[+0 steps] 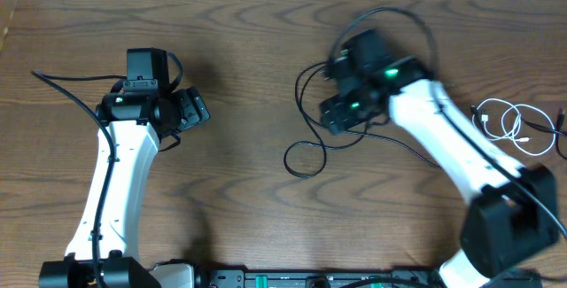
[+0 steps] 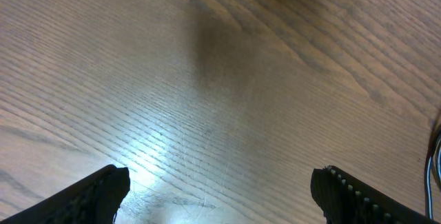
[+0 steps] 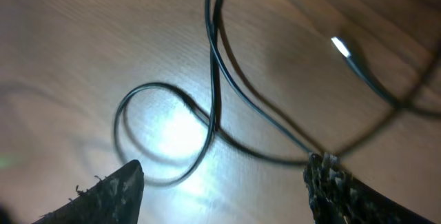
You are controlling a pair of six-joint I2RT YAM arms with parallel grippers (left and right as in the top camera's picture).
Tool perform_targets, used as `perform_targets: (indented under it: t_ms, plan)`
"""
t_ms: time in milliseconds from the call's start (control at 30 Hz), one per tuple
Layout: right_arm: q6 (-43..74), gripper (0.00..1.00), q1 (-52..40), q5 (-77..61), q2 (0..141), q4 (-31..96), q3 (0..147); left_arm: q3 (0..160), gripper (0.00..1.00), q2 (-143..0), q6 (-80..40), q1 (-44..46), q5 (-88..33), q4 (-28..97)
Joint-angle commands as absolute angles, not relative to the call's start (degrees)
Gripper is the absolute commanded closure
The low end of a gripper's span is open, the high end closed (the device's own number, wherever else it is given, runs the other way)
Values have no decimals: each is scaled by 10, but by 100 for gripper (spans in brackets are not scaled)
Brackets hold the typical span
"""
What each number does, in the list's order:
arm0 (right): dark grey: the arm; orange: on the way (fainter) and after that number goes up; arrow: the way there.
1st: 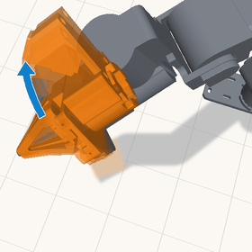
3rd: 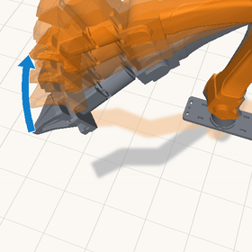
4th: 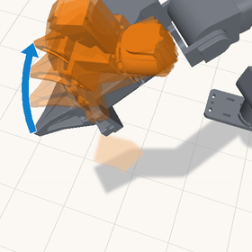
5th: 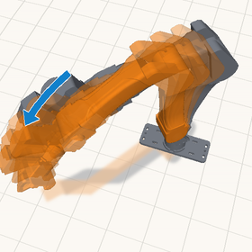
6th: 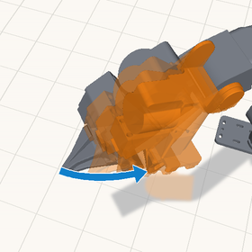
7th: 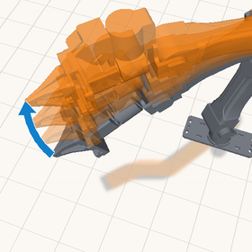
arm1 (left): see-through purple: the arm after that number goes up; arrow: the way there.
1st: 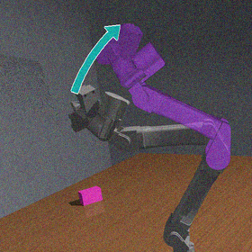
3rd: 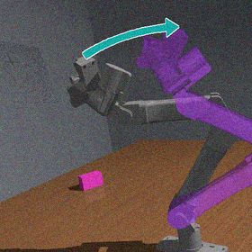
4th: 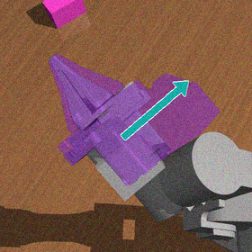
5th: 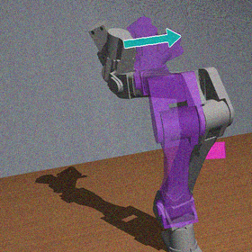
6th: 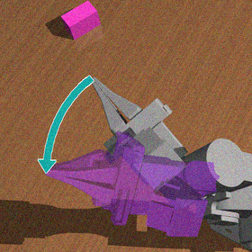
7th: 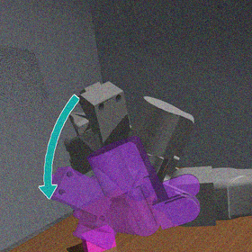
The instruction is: Untangle cables
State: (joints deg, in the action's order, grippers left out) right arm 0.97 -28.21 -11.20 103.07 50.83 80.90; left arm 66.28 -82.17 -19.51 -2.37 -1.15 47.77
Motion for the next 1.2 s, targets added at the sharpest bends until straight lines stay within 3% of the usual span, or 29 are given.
perform_targets:
  t_ms: [0,500,767,900,1167]
  plan:
    - [-12,28,-316,-43,1075,481,804,666,10,-820,-196,-25,-9,480]
    - [19,30,-384,27,1185,407,804,666,10,-820,-196,-25,-9,480]
    - [58,46,-388,-4,1185,479,804,666,10,-820,-196,-25,-9,480]
    - [58,39,-388,-28,1185,514,804,666,10,-820,-196,-25,-9,480]
    - [57,40,-388,-34,1185,487,795,666,10,-820,-196,-25,-9,480]
